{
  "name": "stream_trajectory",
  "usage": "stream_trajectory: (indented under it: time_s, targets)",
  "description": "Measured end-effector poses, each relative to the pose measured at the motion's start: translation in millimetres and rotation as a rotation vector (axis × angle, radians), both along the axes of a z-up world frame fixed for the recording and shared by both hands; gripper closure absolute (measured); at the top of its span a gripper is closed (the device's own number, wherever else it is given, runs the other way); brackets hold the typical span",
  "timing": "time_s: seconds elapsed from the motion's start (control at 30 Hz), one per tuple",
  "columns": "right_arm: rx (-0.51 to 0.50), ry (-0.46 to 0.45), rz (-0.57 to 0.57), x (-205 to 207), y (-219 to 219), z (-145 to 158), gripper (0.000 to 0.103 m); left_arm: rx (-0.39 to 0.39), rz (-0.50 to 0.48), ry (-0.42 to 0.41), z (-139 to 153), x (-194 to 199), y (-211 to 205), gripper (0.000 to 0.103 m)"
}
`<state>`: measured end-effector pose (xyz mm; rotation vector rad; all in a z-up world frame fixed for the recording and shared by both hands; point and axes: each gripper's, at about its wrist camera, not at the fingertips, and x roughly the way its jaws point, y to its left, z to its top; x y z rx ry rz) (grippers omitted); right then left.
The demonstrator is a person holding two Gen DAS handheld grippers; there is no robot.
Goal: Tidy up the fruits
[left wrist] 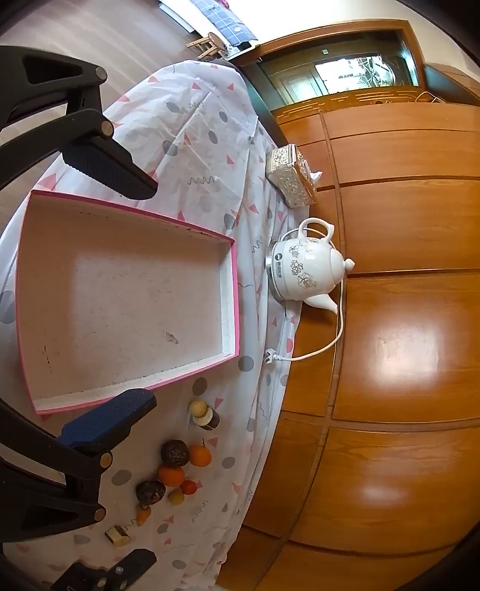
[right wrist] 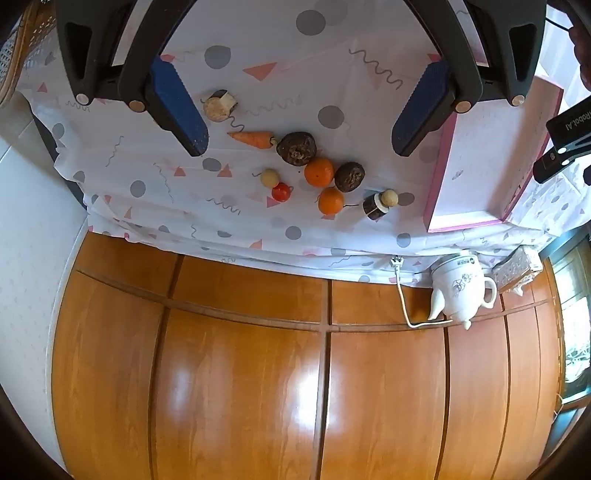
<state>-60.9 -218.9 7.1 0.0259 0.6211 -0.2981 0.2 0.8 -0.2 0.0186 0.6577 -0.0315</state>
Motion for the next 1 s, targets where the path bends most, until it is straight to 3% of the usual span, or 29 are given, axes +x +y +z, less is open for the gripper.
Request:
stream_trajectory:
  time_s: [0.43, 1.0]
  targets:
    - [0.009, 0.032, 0.005, 6.1, 1.4, -6.4, 0.002, -0.005, -0.025, 0.013, -12.7, -5.0, 0.8, 0.000]
    - [0.015, 0.046, 0.002, 5.6, -5.8, -10.3, 0.002, -0.018, -0.050, 0.019, -6.5, -0.1, -6.1, 0.000]
